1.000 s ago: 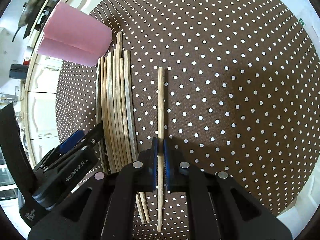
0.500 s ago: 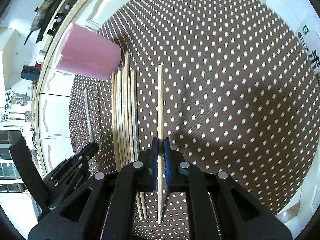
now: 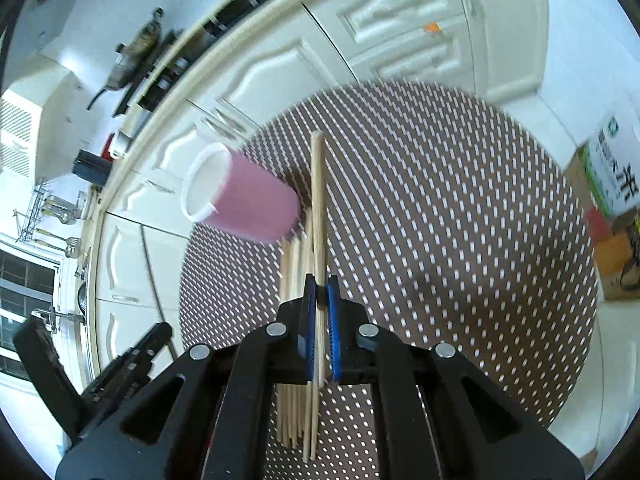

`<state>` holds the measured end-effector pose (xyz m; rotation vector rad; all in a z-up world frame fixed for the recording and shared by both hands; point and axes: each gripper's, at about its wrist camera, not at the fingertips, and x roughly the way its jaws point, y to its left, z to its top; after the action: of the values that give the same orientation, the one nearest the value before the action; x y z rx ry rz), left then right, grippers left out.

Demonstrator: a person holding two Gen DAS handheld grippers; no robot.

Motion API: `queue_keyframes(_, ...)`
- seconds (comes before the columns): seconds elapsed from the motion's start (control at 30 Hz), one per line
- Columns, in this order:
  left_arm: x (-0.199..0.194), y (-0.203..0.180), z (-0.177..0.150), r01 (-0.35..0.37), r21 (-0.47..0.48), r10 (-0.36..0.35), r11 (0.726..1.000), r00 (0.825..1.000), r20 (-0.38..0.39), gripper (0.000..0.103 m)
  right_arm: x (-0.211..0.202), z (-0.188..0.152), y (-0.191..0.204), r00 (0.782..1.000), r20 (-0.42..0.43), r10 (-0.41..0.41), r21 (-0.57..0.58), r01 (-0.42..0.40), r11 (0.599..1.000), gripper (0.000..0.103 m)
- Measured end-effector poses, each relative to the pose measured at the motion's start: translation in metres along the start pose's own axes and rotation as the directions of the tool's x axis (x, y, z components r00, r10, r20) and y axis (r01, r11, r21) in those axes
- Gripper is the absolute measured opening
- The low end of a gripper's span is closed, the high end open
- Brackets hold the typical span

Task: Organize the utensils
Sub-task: 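Lift the held sticks upright above the pink cup with both grippers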

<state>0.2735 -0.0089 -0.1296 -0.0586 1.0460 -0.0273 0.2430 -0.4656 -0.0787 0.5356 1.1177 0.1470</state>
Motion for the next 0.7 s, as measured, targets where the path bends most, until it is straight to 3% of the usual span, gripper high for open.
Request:
queue_keyframes(0.2, -0.038, 0.006, 0.049, 0.073, -0.062, -0.063, 0.995, 0.986, 0.154, 0.007, -0.039, 0.011, 0.034, 0.991, 0.131, 0.019, -0.075, -0.009, 0.997, 0.004)
queue_keyframes(0.37, -0.059, 0.003, 0.088, 0.123, -0.091, -0.092, 0.988, 0.953, 0.289, 0.007, -0.064, 0.031, 0.069, 0.968, 0.236, 0.084, -0.145, -0.050, 0.988, 0.004)
queue_keyframes(0.57, -0.073, -0.005, 0.131, 0.174, -0.107, -0.119, 0.979, 0.910, 0.396, 0.007, -0.074, 0.056, 0.108, 0.945, 0.302, 0.125, -0.245, -0.050, 0.968, 0.004)
queue_keyframes(0.7, -0.074, -0.014, 0.154, 0.182, -0.099, -0.123, 0.978, 0.894, 0.431, 0.007, -0.064, 0.072, 0.132, 0.947, 0.290, 0.136, -0.308, -0.043, 0.950, 0.004)
